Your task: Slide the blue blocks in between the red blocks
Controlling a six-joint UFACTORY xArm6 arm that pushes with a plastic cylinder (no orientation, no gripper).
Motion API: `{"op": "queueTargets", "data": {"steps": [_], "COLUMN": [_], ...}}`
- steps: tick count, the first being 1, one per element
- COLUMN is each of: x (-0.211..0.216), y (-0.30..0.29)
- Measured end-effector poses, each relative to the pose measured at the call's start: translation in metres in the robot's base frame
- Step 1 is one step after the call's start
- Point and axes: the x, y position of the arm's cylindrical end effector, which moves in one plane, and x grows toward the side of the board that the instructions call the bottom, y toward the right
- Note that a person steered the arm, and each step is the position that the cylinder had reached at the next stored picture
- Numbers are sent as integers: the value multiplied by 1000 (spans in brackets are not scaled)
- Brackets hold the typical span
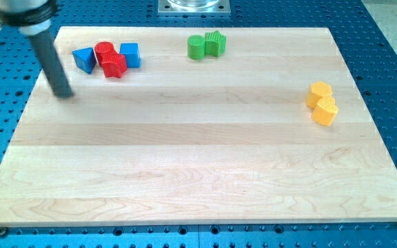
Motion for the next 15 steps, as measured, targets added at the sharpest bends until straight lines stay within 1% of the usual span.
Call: {"op": "queueTargets", "data": {"steps": [1, 2, 3, 4, 5, 6, 7, 8, 9, 10, 11, 12, 13, 14, 15], "x": [-18, -81, -117, -117, -117, -117, -160, -193, -175, -141, -94, -69, -38, -5, 6], "y": [-16, -7, 12, 35, 36, 11, 25, 110, 133, 132, 133, 148, 182, 178, 136]}}
